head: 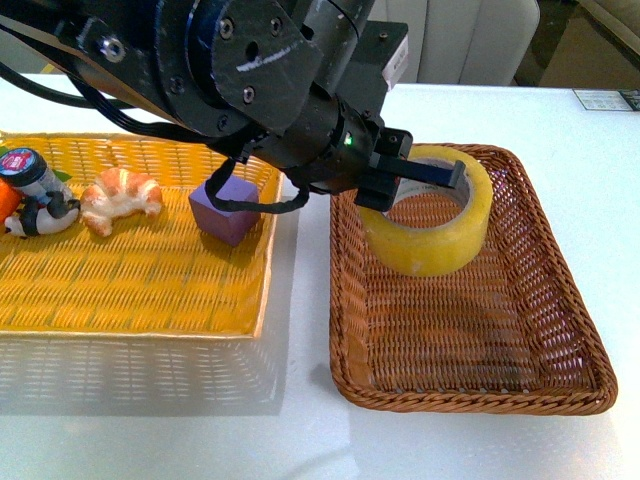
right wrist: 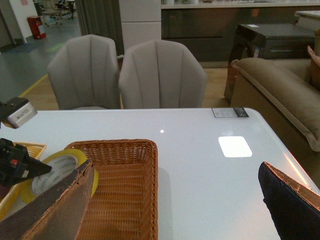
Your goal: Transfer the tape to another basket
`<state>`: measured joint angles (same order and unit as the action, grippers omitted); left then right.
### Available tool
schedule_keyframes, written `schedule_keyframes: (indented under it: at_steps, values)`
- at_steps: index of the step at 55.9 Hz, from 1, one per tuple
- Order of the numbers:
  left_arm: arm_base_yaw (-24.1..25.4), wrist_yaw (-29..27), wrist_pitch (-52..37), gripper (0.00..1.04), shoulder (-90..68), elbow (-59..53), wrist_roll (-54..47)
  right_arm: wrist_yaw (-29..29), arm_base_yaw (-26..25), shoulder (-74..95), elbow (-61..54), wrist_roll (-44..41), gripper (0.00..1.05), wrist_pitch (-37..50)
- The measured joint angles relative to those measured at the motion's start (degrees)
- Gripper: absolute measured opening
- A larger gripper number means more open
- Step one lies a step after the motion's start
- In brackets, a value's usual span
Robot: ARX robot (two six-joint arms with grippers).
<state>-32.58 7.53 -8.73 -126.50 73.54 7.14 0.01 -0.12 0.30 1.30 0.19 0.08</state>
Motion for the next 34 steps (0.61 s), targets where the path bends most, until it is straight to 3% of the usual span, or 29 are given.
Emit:
schedule_keyframes:
  at_steps: [21, 27, 34]
  values:
    - [-2.4, 0.66, 1.14, 0.16, -2.1, 1.16, 0.02, 0.0, 0.0, 0.0, 0.0, 0.0, 0.96, 0.0]
    - [-2.8, 1.07, 0.61, 0.43, -2.16, 1.25, 0.15, 0.0, 0.0, 0.0, 0.0, 0.0, 0.96, 0.0]
    - [-2.58, 0.35, -1.29, 0.64, -1.7, 0.55, 0.46, 0.0, 0.0, 0.0, 0.0, 0.0, 0.96, 0.0]
